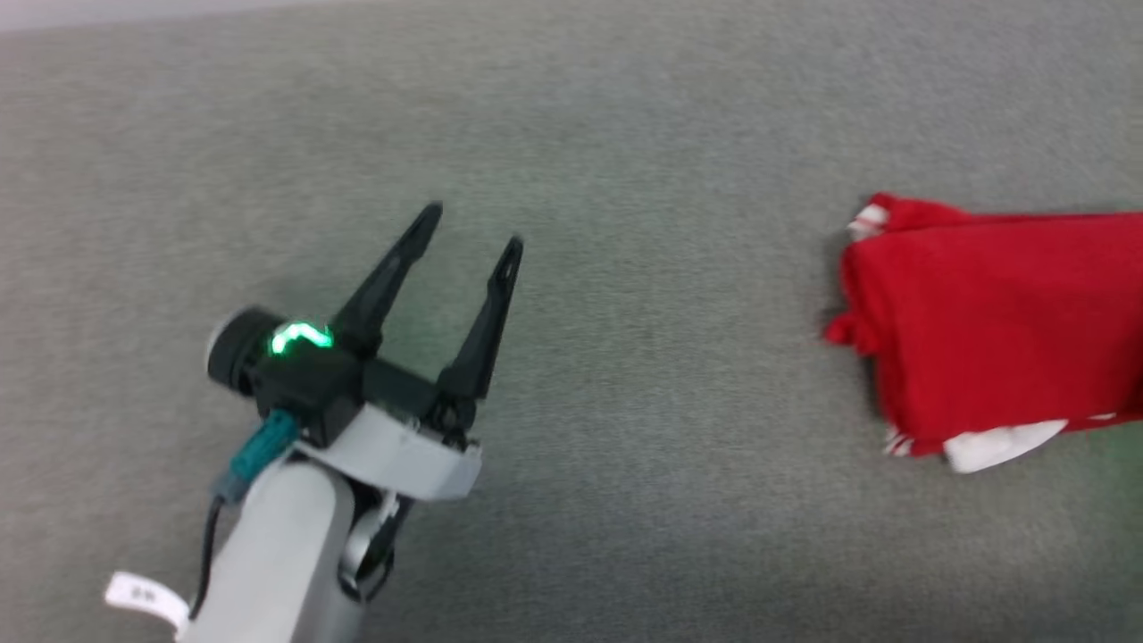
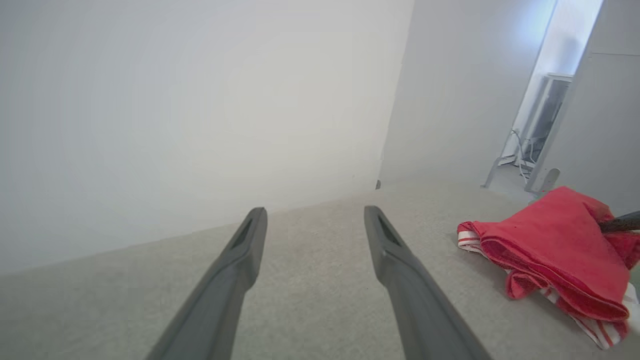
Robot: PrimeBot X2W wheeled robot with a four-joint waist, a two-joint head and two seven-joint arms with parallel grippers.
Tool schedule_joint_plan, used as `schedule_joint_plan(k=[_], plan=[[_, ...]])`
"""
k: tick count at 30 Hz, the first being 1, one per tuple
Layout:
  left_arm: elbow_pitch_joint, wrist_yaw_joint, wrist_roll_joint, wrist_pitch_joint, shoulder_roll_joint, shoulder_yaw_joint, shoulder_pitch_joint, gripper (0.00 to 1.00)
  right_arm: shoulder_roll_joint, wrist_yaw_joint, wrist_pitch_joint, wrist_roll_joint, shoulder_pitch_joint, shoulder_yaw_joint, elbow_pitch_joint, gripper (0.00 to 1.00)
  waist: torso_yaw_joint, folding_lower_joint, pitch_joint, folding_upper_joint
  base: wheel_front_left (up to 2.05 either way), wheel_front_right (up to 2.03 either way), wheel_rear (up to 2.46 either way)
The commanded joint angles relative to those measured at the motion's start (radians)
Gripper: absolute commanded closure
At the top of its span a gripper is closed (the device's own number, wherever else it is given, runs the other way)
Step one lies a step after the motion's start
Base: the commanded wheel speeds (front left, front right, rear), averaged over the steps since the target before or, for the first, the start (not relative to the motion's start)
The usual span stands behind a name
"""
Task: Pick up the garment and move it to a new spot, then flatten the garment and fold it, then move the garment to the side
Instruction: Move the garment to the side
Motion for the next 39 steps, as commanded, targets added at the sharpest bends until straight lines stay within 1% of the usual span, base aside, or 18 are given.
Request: schedule_joint_plan(k=[1,3,4,7,12,17,26,30,32,36,38,39], plan=[[-0.003,0.000,0.008,0.001,0.016,-0.010,-0.045,0.00,-0.009,-0.002,-0.024,-0.011,-0.030,-0.023,0.025,1.00,-0.071,0.0000,0.060,0.0000,0.00,0.00,0.00],[-0.016,0.000,0.015,0.001,0.034,-0.023,-0.098,0.00,-0.012,-0.002,-0.054,-0.021,-0.058,-0.041,0.060,1.00,-0.088,0.0000,0.081,0.0000,0.00,0.00,0.00],[-0.016,0.000,0.015,0.001,0.034,-0.023,-0.098,0.00,-0.012,-0.002,-0.054,-0.021,-0.058,-0.041,0.060,1.00,-0.088,0.0000,0.081,0.0000,0.00,0.00,0.00],[-0.026,0.000,0.020,0.001,0.058,-0.039,-0.159,0.00,-0.005,-0.002,-0.094,-0.038,-0.111,-0.063,0.122,1.00,-0.106,0.0000,0.111,0.0000,0.00,0.00,0.00],[-0.026,0.000,0.027,0.001,0.096,-0.083,-0.270,0.00,-0.019,-0.002,-0.155,-0.085,-0.230,-0.080,0.258,1.00,-0.112,0.0000,0.163,0.0000,0.00,0.00,0.00],[-0.032,0.000,0.027,0.001,0.118,-0.095,-0.341,0.00,-0.024,-0.002,-0.240,-0.155,-0.359,-0.089,0.397,1.00,-0.110,0.0000,0.207,0.0000,0.00,0.00,0.00],[-0.041,0.000,0.026,0.001,0.138,-0.085,-0.377,0.00,-0.006,-0.002,-0.379,-0.274,-0.531,-0.048,0.641,1.00,-0.104,0.0000,0.253,0.0000,0.00,0.00,0.00],[-0.043,0.000,0.027,0.001,0.147,-0.078,-0.379,0.00,0.013,-0.002,-0.437,-0.314,-0.587,-0.043,0.746,1.00,-0.104,0.0000,0.263,0.0000,0.00,0.00,0.00],[-0.043,0.000,0.028,0.001,0.151,-0.076,-0.378,0.00,0.035,-0.002,-0.455,-0.310,-0.609,-0.038,0.779,1.00,-0.105,0.0000,0.264,0.0000,0.00,0.00,0.00],[-0.038,0.000,0.026,0.001,0.149,-0.074,-0.373,0.00,0.044,-0.002,-0.496,-0.320,-0.633,-0.017,0.825,1.00,-0.103,0.0000,0.260,0.0000,0.00,0.00,0.00],[-0.033,0.000,0.021,0.001,0.147,-0.072,-0.367,0.00,0.043,-0.002,-0.513,-0.325,-0.638,-0.002,0.840,0.61,-0.100,0.0000,0.255,0.0000,0.00,0.00,0.00],[-0.031,0.000,0.019,0.001,0.145,-0.070,-0.363,0.00,0.041,-0.002,-0.521,-0.326,-0.640,0.006,0.847,0.33,-0.098,0.0000,0.250,0.0000,0.00,0.00,0.00]])
